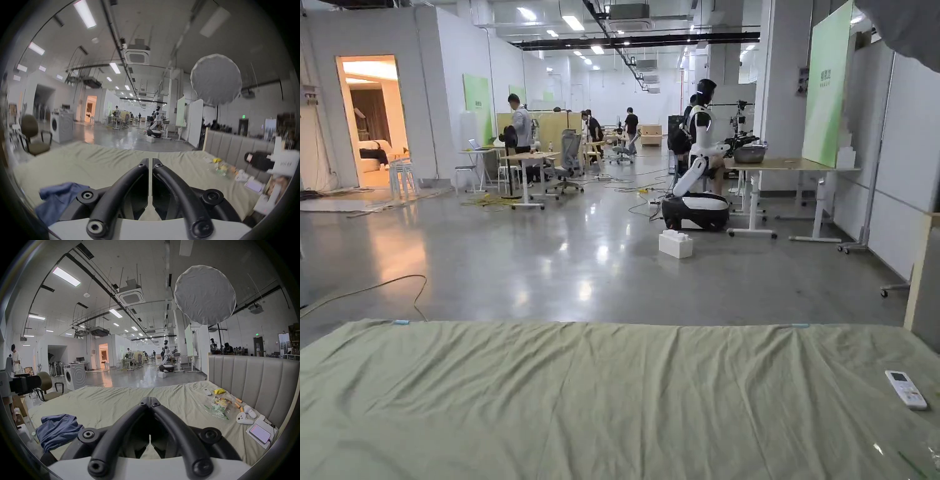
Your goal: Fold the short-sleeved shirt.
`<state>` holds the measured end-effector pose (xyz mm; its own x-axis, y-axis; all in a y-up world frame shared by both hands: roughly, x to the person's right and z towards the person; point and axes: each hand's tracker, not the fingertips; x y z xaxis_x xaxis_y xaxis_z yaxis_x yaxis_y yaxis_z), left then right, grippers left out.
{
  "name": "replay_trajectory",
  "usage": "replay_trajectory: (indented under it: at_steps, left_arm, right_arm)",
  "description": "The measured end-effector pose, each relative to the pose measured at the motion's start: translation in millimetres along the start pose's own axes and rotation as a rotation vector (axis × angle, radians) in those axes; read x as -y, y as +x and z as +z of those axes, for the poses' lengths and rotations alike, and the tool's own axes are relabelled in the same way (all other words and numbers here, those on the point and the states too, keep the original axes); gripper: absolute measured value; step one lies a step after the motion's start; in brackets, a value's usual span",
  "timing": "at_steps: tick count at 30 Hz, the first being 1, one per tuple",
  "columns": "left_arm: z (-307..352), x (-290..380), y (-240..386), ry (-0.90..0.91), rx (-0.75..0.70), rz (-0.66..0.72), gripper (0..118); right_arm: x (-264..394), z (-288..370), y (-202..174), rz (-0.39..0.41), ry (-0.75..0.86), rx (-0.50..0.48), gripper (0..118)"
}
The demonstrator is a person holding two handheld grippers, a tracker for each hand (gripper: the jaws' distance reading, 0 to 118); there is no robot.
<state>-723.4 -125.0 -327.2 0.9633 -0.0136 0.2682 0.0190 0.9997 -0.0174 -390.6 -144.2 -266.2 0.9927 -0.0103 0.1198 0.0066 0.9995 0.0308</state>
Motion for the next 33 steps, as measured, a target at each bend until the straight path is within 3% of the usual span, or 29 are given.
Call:
replay_trajectory:
  at_steps: [2, 5, 6, 8, 15, 28, 29, 33]
  left_arm:
    - [3, -3, 7, 0.019, -0.003, 0.016, 3]
    - [7, -10, 7, 0.04, 0.068, 0.003, 3]
    - [7, -11, 9, 0.039, 0.03, -0.013, 3]
    - [6, -14, 6, 0.036, 0.045, -0.015, 3]
    - [6, -18, 1, 0.041, 0.039, 0.02, 3]
    - [4, -14, -4, 0.022, 0.04, 0.023, 3]
    - [4, -14, -4, 0.022, 0.043, 0.025, 3]
    - [5, -11, -13, 0.008, 0.043, 0.034, 4]
  right_arm:
    - [-3, 1, 3, -0.04, -0.031, -0.005, 0]
    - [-3, 2, 3, 0.016, -0.014, 0.005, 0]
    - [-3, 2, 3, 0.037, -0.009, 0.002, 0]
    - [-2, 2, 6, 0.009, -0.041, -0.01, 0]
    - [-2, 3, 12, 0.041, -0.038, 0.008, 0]
    - [-4, 2, 19, 0.005, -0.037, 0.002, 0]
    - [-1, 0, 2, 0.003, -0.039, 0.0, 0]
    - [0, 0, 1, 0.002, -0.049, -0.007, 0]
